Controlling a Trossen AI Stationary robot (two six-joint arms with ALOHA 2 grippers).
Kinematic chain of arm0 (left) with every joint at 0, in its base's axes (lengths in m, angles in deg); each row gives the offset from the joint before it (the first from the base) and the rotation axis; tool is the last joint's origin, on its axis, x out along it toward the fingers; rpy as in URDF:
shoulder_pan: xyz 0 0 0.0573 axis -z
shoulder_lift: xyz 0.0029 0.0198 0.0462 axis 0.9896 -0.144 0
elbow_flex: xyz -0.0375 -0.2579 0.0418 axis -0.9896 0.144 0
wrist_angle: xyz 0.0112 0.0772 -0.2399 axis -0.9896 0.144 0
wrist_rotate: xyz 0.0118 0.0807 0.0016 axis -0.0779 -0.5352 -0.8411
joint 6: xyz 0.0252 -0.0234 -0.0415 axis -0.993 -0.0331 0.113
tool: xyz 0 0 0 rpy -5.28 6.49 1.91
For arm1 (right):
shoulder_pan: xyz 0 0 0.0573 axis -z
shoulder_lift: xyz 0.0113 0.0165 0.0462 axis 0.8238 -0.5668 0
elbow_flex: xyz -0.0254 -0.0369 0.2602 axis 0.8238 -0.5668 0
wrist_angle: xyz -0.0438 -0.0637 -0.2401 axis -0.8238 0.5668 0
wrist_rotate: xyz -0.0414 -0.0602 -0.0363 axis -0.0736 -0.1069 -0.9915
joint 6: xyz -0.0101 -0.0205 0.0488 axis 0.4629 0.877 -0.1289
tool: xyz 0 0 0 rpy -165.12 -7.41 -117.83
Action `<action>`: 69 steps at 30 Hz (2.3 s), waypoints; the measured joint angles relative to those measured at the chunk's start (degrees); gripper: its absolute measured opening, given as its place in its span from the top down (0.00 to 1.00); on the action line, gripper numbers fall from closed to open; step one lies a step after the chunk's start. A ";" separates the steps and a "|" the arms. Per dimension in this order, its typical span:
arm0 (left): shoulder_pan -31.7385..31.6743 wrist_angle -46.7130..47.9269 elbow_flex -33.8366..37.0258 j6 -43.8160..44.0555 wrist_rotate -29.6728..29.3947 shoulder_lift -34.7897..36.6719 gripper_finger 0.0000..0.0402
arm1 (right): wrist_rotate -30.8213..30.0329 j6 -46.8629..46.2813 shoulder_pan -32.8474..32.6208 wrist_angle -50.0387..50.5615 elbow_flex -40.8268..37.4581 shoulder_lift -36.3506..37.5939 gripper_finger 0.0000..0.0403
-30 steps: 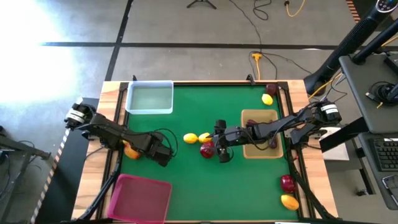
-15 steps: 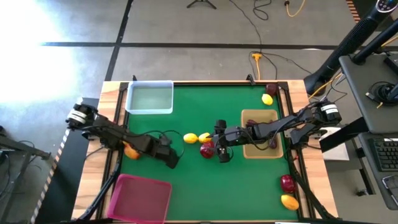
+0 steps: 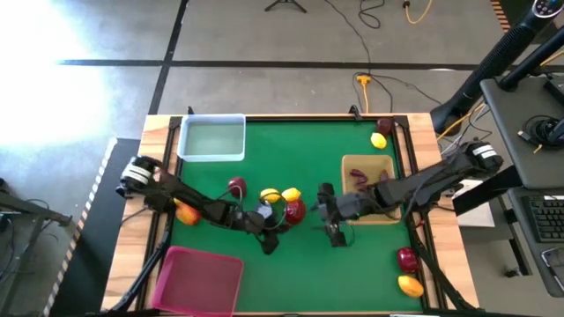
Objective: Sort produce into baskets
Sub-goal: Put the small eggplant into the orange transparent bin
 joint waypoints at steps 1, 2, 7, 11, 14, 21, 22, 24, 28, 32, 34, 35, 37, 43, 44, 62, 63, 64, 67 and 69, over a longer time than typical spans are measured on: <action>-0.02 -2.98 -0.15 -1.75 -0.03 -1.81 0.98 | -0.95 -1.13 -1.35 0.20 0.00 0.00 0.43; -0.08 -5.30 -0.88 -3.41 -0.01 -3.60 0.98 | -2.49 -2.03 -2.73 0.84 0.00 -0.02 0.43; 0.46 -7.50 -6.57 -9.34 -0.02 -10.37 0.96 | -9.61 -8.97 -8.54 4.01 -0.16 -2.32 0.43; 1.33 -6.08 -10.82 -11.77 1.06 -14.00 0.90 | -10.90 -14.42 -10.24 6.55 -0.09 -5.00 0.43; 1.87 -3.36 -12.82 -11.84 1.16 -14.71 0.84 | -11.53 -17.15 -10.60 9.69 -0.11 -6.74 0.43; 3.53 1.76 -12.88 -11.01 1.16 -11.41 0.71 | -11.80 -21.65 -10.59 7.24 -0.63 -11.83 0.43; 3.93 3.07 -12.88 -10.83 1.14 -10.73 0.70 | -11.84 -22.06 -10.59 7.12 -0.73 -12.68 0.43; 4.77 6.26 -12.68 -10.44 1.08 -9.06 0.69 | -11.84 -22.13 -10.60 5.37 -0.60 -14.24 0.43; 6.76 10.96 -12.74 -10.30 1.07 -3.61 0.68 | -12.00 -21.27 -10.57 5.28 0.06 -16.61 0.43; 8.07 18.16 -12.75 -10.32 -0.65 2.17 0.68 | -14.59 -21.22 -10.48 3.15 0.12 -18.09 0.43; 8.45 21.83 -12.80 -10.00 -2.59 4.88 0.68 | -14.90 -22.01 -10.36 2.85 -0.01 -18.95 0.43; 8.61 24.08 -12.80 -10.04 -3.91 6.01 0.68 | -14.90 -22.71 -10.22 1.26 -0.04 -19.61 0.43; 8.82 26.34 -12.78 -8.49 -6.75 7.00 0.68 | -14.45 -23.82 -10.18 -1.29 0.06 -20.52 0.43; 9.28 29.89 -12.04 -2.41 -9.13 6.57 0.68 | -10.97 -24.36 -11.06 -4.42 0.09 -22.80 0.43; 9.38 30.47 -11.82 -1.60 -9.31 6.47 0.68 | -10.53 -24.53 -11.29 -4.24 0.22 -22.67 0.43; 8.43 8.02 -8.49 -36.35 -33.45 8.06 0.74 | -10.34 -26.35 -12.45 -1.63 0.94 -20.01 0.43; 7.70 7.93 -8.38 -37.45 -32.98 8.56 0.75 | -10.40 -26.93 -12.45 -2.46 1.03 -20.27 0.43; 6.79 7.23 -8.37 -38.15 -31.95 8.80 0.76 | -10.43 -27.25 -12.45 -2.71 1.18 -20.41 0.43; 4.48 7.21 -7.42 -38.41 -27.92 9.15 0.80 | -12.21 -27.44 -12.45 -2.28 1.03 -20.84 0.43; 3.15 5.01 -6.33 -38.39 -26.63 9.00 0.82 | -15.91 -27.96 -12.47 -1.55 1.04 -21.00 0.43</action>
